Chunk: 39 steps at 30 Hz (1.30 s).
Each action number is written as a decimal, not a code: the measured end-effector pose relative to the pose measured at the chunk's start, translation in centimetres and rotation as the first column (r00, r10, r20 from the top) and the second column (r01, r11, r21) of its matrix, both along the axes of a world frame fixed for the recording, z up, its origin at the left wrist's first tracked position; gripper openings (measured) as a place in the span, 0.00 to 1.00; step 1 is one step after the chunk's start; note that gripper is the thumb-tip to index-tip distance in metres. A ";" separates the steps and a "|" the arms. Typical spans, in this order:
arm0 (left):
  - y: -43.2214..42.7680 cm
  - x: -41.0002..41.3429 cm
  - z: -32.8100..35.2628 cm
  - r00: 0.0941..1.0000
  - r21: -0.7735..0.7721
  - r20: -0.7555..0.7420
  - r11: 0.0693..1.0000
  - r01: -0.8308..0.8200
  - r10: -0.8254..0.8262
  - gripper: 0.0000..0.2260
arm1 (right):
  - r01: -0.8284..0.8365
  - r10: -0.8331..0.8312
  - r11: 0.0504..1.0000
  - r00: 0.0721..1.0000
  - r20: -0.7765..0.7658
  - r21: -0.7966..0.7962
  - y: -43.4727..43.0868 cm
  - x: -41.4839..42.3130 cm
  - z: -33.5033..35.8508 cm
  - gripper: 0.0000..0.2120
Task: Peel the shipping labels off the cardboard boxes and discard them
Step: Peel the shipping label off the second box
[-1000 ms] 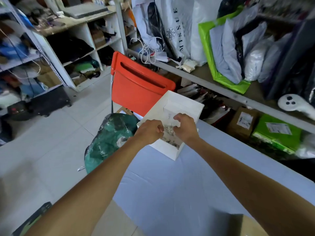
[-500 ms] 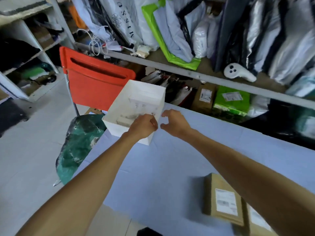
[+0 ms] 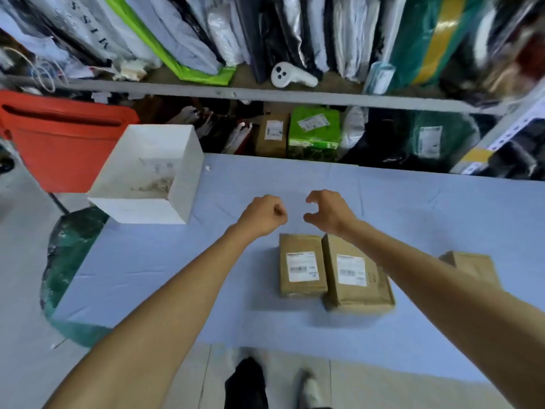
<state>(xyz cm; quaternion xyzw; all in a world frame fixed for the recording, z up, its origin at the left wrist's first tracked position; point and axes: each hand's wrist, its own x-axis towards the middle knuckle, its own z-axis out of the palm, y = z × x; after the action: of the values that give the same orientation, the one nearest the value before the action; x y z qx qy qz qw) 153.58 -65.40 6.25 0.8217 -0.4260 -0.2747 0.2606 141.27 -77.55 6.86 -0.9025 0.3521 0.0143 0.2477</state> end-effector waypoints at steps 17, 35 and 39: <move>-3.8 -12.3 -0.9 0.992 0.063 0.005 0.990 0.126 -0.126 0.03 | 0.167 -0.166 0.984 0.986 -0.027 0.058 -3.5 -16.4 -0.3 0.25; -5.3 -17.1 -2.6 0.990 0.180 0.125 0.983 0.046 -0.069 0.07 | 0.074 -0.069 0.995 0.995 -0.066 0.073 -6.7 -20.6 -2.5 0.24; -5.8 -18.8 -3.1 0.980 0.171 0.198 0.983 -0.061 0.026 0.10 | -0.019 0.026 0.994 0.998 -0.062 0.105 -8.0 -21.7 -2.9 0.24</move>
<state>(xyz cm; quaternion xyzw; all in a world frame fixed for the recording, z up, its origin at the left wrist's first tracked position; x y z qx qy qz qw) 134.78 -71.24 3.17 0.8736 -0.4054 -0.2236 0.1496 119.59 -85.54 3.92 -0.8913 0.3483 0.0639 0.2833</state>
